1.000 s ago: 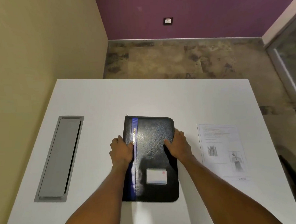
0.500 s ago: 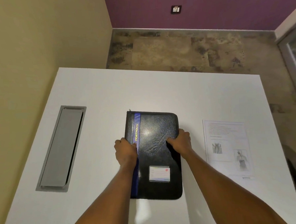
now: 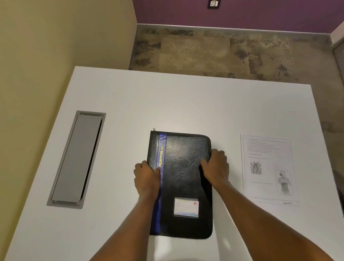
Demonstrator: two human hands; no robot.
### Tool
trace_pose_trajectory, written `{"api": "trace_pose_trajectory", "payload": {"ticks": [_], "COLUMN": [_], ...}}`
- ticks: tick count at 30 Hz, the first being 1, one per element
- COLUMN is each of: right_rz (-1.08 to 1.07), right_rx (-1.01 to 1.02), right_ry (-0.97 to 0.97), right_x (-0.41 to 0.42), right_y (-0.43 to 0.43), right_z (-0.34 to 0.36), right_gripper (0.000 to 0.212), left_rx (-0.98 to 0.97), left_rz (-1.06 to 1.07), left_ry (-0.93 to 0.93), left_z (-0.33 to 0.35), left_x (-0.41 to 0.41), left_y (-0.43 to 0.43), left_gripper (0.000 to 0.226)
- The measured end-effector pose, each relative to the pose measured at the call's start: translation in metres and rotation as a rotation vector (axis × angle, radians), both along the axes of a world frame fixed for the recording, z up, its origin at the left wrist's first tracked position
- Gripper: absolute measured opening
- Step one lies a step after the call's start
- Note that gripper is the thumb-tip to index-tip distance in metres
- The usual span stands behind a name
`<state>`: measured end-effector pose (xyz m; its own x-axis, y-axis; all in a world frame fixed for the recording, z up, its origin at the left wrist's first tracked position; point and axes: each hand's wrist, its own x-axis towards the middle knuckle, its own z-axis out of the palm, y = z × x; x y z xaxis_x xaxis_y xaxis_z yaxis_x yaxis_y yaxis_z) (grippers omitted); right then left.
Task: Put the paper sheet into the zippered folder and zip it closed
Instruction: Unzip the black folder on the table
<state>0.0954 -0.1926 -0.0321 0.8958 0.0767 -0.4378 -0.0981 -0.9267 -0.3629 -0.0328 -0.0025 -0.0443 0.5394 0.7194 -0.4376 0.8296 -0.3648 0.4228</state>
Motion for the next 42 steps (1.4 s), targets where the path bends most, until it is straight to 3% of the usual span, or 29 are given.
{"api": "trace_pose_trajectory", "payload": {"ticks": [3,7,11,15,17,25,32,39,42], "right_rz": [0.164,0.492,0.675,0.931,1.012,1.086,1.150,1.034,1.114], "right_rx": [0.084,0.169,0.195,0.131,0.111,0.135,0.078,0.120,0.100], "right_ry": [-0.122,-0.031,-0.011,-0.014,-0.034,-0.084,-0.146,-0.024,-0.149], "right_x": [0.026,0.067,0.097,0.112,0.116,0.126,0.135,0.139,0.142], "right_y": [0.031,0.095,0.154,0.183,0.190,0.192,0.178,0.159,0.146], "right_z": [0.006,0.010,0.010,-0.007,-0.018,-0.033,-0.040,-0.044,-0.046], "right_gripper": [0.018,0.022,0.027,0.044,0.042,0.009,0.013,0.015,0.007], "left_rx": [-0.012,-0.037,-0.048,-0.020,-0.018,-0.028,0.018,0.083,0.105], "left_rz": [0.018,-0.020,-0.029,-0.053,-0.063,-0.049,-0.055,-0.099,-0.108], "left_ry": [-0.062,-0.152,-0.201,-0.239,-0.261,-0.291,-0.177,-0.078,-0.070], "left_z": [0.000,-0.002,-0.009,-0.012,-0.014,-0.022,-0.012,-0.016,-0.017], "left_x": [0.016,0.046,0.074,0.095,0.100,0.107,0.115,0.116,0.115], "left_y": [0.008,0.027,0.049,0.064,0.069,0.072,0.072,0.071,0.070], "left_gripper": [0.041,0.051,0.060,0.049,0.041,0.027,0.025,0.030,0.029]}}
